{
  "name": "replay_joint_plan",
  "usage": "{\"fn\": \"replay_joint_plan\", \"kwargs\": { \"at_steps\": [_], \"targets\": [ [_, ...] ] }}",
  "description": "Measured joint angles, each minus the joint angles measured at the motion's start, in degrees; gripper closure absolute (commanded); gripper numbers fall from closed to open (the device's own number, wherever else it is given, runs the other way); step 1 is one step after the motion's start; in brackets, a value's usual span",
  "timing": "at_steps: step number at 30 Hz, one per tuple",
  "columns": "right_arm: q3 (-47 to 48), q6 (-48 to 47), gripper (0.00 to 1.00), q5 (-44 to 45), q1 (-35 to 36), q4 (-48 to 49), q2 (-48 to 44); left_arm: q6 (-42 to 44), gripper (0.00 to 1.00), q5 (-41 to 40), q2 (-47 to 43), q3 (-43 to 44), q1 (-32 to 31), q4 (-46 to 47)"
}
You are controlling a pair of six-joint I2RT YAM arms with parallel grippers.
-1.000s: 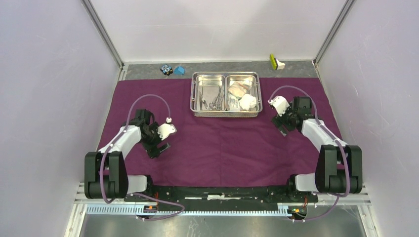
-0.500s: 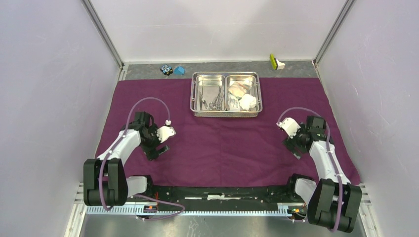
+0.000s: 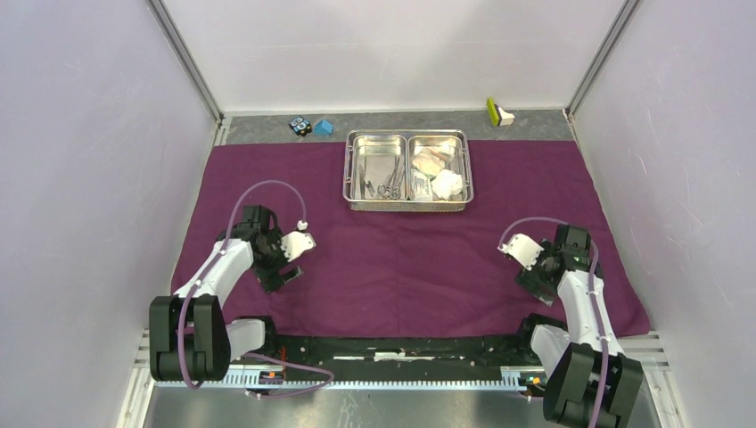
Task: Open and lay out the surgical kit
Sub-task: Smooth out the surgical kit at the center of the board.
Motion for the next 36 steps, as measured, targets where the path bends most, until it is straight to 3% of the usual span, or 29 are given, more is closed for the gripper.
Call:
{"fn": "replay_joint_plan", "kwargs": {
  "at_steps": [11, 19, 27, 31, 36],
  "targets": [
    [-1.38, -3.32, 0.15, 3.76, -0.04, -3.23, -2.80, 1.86, 0.00, -4.17, 0.02, -0.24, 0.00, -2.84],
    [3.02, -2.51, 0.14, 0.90, -0.17, -10.45, 0.35, 2.03, 0.00, -4.72, 0.79, 1.36, 0.00, -8.04],
    [17.79, 1.77, 0.12, -7.39, 0.02, -11.43, 5.75, -0.44, 0.00, -0.20, 2.69, 15.17, 0.00, -11.32],
    [23.71, 7.82, 0.11, -11.76, 3.19, -6.14, 10.51, -7.34, 0.00, 2.34, 6.51, 23.06, 0.00, -7.89],
    [24.70, 17.05, 0.11, -14.01, 11.58, 5.53, 15.28, -19.85, 0.00, 3.72, 13.86, 31.67, 0.04, -0.90]
  ]
}}
